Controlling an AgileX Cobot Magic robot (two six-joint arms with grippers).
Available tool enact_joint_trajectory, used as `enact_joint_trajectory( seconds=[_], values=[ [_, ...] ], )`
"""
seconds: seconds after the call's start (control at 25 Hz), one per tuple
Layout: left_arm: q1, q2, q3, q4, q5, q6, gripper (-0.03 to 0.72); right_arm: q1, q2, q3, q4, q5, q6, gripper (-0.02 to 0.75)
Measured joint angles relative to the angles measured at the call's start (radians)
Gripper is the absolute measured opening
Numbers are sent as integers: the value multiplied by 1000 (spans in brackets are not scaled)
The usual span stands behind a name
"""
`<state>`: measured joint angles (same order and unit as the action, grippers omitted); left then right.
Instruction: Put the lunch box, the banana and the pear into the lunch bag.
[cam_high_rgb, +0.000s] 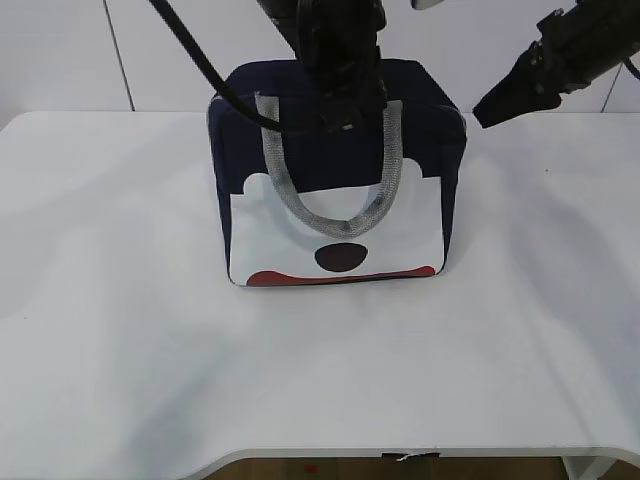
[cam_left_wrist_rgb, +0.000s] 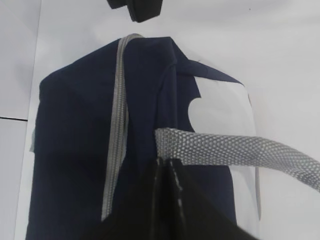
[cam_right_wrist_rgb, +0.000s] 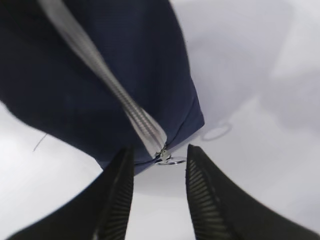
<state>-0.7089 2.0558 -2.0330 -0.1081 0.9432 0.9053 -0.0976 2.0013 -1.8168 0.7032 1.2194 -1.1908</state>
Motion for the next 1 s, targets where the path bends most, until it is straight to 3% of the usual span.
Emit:
enact_joint_trajectory(
  seconds=[0.16,0.24,0.44,0.56,0.72,1.0],
  values=[
    [0,0,0,0,2,0,2,0,-4,0,6,0,-147,296],
    [0,-2,0,0,7,0,56,0,-5,0,6,0,-166,296],
    [0,-13,0,1,40,0,399,0,-25,0,6,0,-177,296],
    [0,-22,0,8,50,-3,508,0,-33,0,7,0,-177,296],
    [0,-55,0,51,111,-14,531,0,-56,0,7,2,-179,296],
    [1,-142,0,242,248,-90,508,0,-102,0,3,5,-139,296]
  ],
)
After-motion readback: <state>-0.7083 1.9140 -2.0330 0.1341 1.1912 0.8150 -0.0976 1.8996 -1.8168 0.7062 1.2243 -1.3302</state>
